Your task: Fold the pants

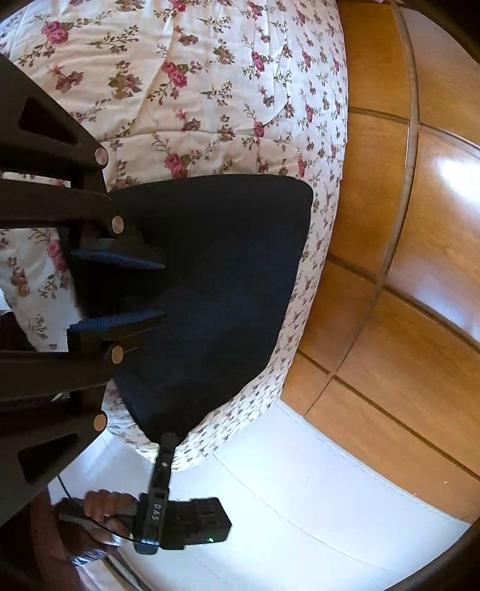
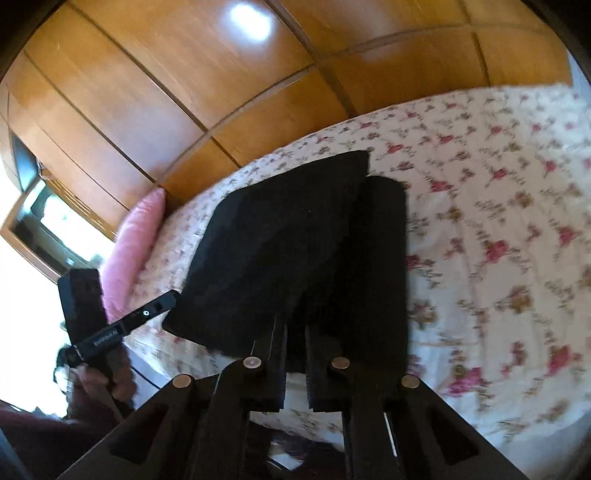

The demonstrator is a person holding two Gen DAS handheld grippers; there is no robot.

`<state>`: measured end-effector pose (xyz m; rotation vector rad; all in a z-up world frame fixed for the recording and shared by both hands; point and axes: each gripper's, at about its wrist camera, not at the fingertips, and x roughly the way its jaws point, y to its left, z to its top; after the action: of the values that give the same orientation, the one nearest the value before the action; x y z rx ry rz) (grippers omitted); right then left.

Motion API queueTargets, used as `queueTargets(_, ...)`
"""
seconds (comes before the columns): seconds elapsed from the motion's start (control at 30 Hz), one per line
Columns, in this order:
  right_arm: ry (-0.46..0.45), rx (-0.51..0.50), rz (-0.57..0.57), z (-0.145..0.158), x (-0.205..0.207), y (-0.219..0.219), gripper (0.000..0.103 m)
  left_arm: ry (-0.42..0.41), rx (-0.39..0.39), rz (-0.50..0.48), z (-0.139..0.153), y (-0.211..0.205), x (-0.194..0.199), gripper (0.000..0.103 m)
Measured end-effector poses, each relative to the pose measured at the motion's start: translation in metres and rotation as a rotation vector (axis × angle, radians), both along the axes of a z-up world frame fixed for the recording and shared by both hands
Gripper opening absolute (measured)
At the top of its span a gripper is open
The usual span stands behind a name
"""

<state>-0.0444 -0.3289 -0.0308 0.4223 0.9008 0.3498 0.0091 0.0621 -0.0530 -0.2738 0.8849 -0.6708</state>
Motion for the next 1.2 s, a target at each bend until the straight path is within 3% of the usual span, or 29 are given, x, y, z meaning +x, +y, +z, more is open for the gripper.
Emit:
queueTargets(0.07, 0.054, -0.071, -0.001, -0.018, 0.003, 0.000, 0.007, 0.017, 0.043, -0.012, -0.009, -0.006, -0.001, 0.022)
queueTargets(0.13, 0.095, -0.062, -0.016, -0.039, 0.006, -0.002, 0.007, 0.019, 0.053, -0.012, -0.013, -0.011, -0.002, 0.023)
queueTargets(0.2, 0.086, -0.038, -0.028, -0.041, 0.007, -0.005, 0.007, 0.005, 0.078, -0.006, -0.010, -0.013, -0.002, 0.023)
queueTargets(0.3, 0.090, -0.066, 0.002, -0.034, 0.007, -0.005, 0.008, 0.026, -0.015, 0.000, -0.002, 0.000, 0.002, 0.025)
queueTargets(0.37, 0.091, -0.060, 0.010, -0.025, 0.007, -0.007, 0.015, 0.041, -0.076, 0.046, 0.003, 0.017, 0.012, 0.031)
queueTargets(0.43, 0.063, -0.090, -0.006, -0.011, 0.007, -0.009, 0.024, 0.068, -0.105, 0.128, 0.003, 0.033, 0.028, 0.043)
queueTargets(0.53, 0.003, -0.097, -0.039, 0.012, 0.012, -0.007, 0.028, 0.096, -0.124, 0.203, 0.001, 0.048, 0.055, 0.052)
queueTargets(0.6, -0.034, -0.085, -0.051, 0.021, 0.021, -0.003, 0.038, 0.125, -0.133, 0.208, -0.003, 0.050, 0.074, 0.056)
queueTargets(0.8, -0.072, -0.028, -0.052, 0.026, 0.075, 0.024, 0.039, 0.264, -0.222, 0.201, -0.029, 0.047, 0.132, 0.064)
queueTargets(0.97, -0.066, -0.029, -0.067, 0.016, 0.113, 0.041, 0.039, 0.399, -0.257, 0.197, -0.059, 0.042, 0.164, 0.063)
queueTargets(1.03, -0.057, -0.042, -0.082, 0.012, 0.124, 0.043, 0.039, 0.413, -0.285, 0.175, -0.062, 0.038, 0.169, 0.061)
queueTargets(1.1, -0.053, -0.068, -0.100, 0.009, 0.131, 0.043, 0.039, 0.355, -0.269, 0.165, -0.055, 0.034, 0.168, 0.046)
queueTargets(1.2, -0.035, -0.143, -0.132, -0.001, 0.136, 0.043, 0.035, 0.230, -0.160, 0.157, -0.038, 0.022, 0.155, 0.036)
